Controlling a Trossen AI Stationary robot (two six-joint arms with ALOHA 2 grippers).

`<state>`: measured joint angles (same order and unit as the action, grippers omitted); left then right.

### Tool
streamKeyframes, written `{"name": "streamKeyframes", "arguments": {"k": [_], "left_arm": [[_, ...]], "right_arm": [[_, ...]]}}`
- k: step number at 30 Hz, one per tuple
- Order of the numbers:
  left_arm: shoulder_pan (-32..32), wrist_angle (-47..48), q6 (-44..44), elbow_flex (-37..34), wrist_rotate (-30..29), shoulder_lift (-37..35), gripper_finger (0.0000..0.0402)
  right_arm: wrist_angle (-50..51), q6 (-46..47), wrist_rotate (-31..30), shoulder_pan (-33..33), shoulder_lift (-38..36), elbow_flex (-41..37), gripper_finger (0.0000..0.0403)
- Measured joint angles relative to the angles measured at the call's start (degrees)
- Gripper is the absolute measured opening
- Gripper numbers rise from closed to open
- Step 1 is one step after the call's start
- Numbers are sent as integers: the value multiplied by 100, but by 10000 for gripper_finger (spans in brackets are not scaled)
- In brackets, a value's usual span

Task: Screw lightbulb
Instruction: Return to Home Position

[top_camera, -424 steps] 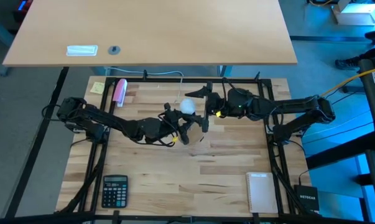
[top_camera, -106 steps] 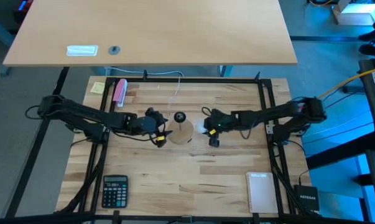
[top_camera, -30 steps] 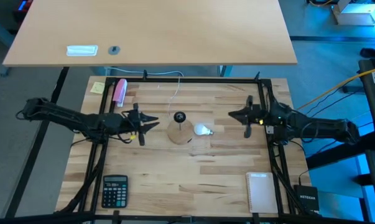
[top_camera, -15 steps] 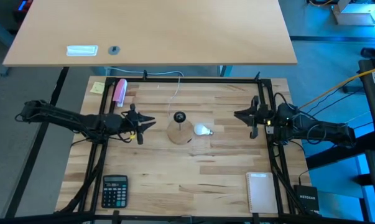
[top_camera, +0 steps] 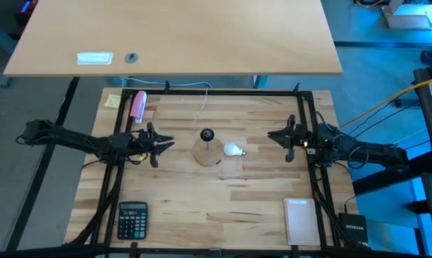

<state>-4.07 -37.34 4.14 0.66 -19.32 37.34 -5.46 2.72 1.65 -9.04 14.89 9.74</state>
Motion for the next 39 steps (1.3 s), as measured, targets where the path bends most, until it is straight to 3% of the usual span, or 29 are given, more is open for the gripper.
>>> {"name": "streamKeyframes", "arguments": {"k": [5,11,16,23,29,39], "left_arm": [[137,598,-115,-8,182,-531,86],[360,1786,-93,-8,180,-1648,86],[404,2683,-122,-8,182,-2645,86],[401,3434,-268,-8,365,-3724,86],[397,3474,-294,-8,606,-3709,86],[406,3473,-505,-11,608,-3700,86]], "right_arm": [[59,51,410,0,-113,-7,49],[729,94,89,0,-379,-12,49],[1104,-27,441,-2,-785,-12,49],[748,519,-178,-2,-1479,-652,49],[359,853,-468,-4,-1400,-901,49],[403,750,-355,-2,-1118,-912,49]]}}
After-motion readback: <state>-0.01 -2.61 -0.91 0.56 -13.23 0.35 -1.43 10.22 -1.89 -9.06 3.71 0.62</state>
